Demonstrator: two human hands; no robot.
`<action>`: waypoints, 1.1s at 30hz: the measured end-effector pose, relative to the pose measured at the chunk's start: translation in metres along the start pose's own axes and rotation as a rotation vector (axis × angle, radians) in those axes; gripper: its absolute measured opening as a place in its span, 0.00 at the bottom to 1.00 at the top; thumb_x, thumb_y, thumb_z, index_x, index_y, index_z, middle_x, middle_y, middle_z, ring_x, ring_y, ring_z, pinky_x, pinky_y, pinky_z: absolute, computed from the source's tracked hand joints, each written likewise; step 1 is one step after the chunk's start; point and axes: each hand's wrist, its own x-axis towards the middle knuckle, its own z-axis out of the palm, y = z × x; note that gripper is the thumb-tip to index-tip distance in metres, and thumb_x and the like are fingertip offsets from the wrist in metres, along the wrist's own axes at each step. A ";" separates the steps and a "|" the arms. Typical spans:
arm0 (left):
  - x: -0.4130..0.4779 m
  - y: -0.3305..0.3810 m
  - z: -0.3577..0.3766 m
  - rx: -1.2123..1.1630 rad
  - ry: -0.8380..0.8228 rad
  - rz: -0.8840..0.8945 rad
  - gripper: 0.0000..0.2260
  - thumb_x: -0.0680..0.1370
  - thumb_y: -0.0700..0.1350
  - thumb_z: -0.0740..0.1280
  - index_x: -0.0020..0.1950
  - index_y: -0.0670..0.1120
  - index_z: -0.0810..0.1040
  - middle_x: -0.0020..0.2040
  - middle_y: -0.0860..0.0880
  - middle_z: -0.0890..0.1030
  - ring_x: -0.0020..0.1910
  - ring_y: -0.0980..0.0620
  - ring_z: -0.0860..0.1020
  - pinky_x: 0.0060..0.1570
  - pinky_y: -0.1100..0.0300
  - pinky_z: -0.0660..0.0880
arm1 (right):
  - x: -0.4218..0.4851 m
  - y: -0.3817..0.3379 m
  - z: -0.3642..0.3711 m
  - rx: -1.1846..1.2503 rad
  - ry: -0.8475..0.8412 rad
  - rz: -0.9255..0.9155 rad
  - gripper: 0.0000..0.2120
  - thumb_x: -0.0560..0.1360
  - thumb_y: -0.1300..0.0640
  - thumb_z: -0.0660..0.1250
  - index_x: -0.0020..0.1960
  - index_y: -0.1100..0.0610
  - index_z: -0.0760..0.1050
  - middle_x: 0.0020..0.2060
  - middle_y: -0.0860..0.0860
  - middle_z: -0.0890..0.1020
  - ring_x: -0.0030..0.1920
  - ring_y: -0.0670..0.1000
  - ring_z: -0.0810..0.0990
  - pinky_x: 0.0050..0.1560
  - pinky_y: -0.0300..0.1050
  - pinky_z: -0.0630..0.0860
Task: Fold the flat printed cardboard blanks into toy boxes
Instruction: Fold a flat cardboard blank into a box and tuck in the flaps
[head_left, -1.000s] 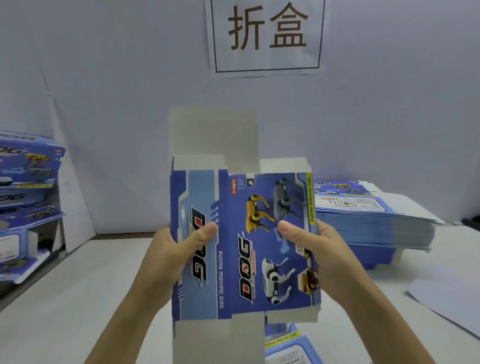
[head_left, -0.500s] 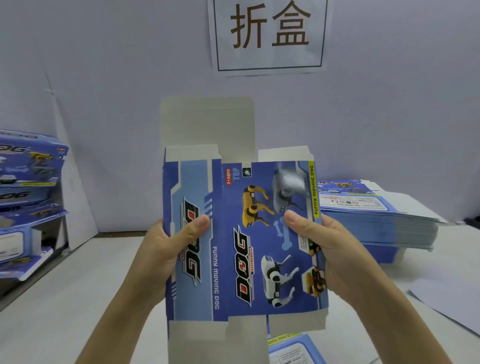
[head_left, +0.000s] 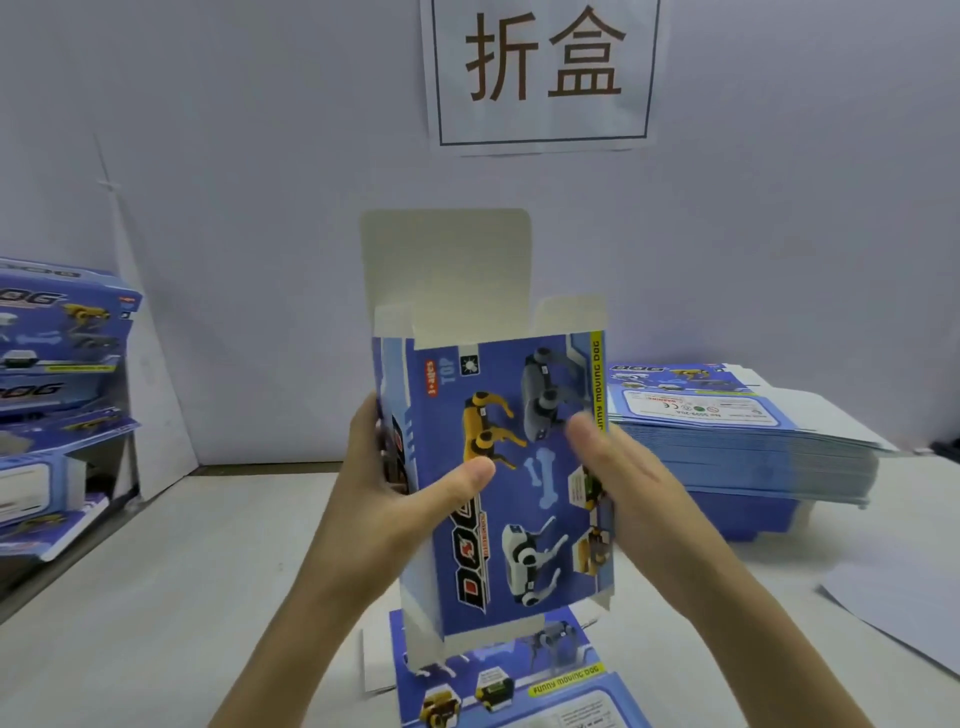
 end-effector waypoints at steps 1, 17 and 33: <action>0.000 -0.001 -0.004 0.033 -0.045 0.026 0.37 0.60 0.56 0.81 0.64 0.61 0.67 0.53 0.59 0.82 0.49 0.57 0.83 0.38 0.65 0.80 | -0.001 -0.001 -0.002 0.107 -0.024 0.046 0.34 0.69 0.31 0.60 0.60 0.57 0.77 0.43 0.52 0.85 0.44 0.52 0.84 0.44 0.44 0.77; -0.004 0.002 -0.007 0.316 -0.231 0.249 0.35 0.62 0.53 0.79 0.63 0.68 0.65 0.56 0.66 0.76 0.58 0.61 0.77 0.43 0.73 0.76 | 0.006 -0.002 -0.023 -0.480 0.473 -0.347 0.14 0.76 0.63 0.68 0.58 0.49 0.78 0.41 0.39 0.81 0.42 0.37 0.77 0.44 0.22 0.69; -0.002 -0.006 -0.028 0.379 -0.318 0.197 0.40 0.61 0.48 0.81 0.63 0.68 0.62 0.59 0.66 0.74 0.58 0.61 0.77 0.42 0.70 0.78 | -0.002 -0.019 -0.028 0.147 0.173 -0.368 0.20 0.65 0.36 0.72 0.44 0.51 0.84 0.39 0.51 0.84 0.41 0.50 0.80 0.45 0.42 0.76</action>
